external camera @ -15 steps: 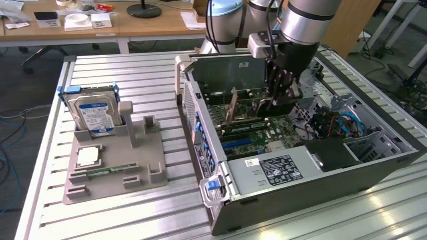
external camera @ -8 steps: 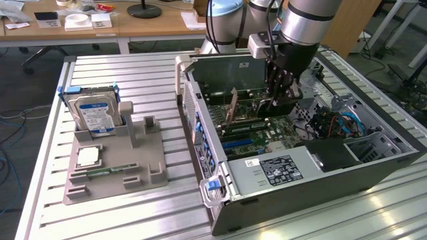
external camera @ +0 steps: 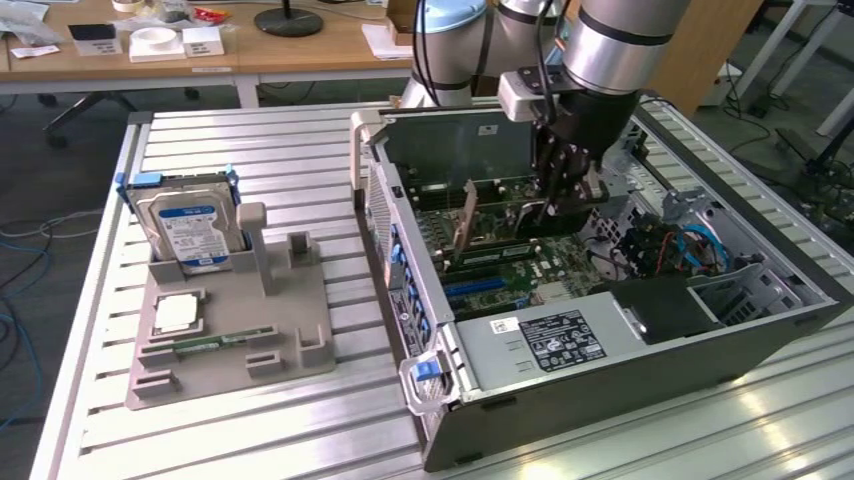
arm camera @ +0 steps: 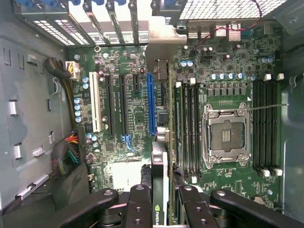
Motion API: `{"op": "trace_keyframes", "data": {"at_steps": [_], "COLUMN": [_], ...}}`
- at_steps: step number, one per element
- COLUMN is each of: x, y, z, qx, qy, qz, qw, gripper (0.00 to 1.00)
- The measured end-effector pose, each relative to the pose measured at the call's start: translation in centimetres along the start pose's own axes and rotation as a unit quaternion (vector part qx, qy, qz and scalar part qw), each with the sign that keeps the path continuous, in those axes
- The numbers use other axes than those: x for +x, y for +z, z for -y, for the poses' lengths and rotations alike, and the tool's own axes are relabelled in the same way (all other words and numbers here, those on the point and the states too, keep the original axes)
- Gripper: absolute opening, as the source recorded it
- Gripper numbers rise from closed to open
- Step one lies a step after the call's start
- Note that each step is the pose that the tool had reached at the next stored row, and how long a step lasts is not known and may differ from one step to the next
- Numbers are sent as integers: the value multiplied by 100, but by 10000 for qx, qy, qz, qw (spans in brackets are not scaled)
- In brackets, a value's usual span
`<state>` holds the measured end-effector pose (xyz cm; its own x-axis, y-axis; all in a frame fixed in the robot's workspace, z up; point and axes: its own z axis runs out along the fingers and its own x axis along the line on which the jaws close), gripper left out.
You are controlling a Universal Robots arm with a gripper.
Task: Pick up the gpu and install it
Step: 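Insert the gpu into the slot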
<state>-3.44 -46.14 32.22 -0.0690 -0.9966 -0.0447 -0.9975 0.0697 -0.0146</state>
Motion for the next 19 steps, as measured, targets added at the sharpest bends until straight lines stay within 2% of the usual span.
{"op": "trace_keyframes", "data": {"at_steps": [8,19], "x": [25,27], "y": [72,92], "z": [-9,-30], "qx": [-1,-1], "qy": [-27,-29], "qz": [1,0], "qw": [10000,10000], "gripper": [27,27]}}
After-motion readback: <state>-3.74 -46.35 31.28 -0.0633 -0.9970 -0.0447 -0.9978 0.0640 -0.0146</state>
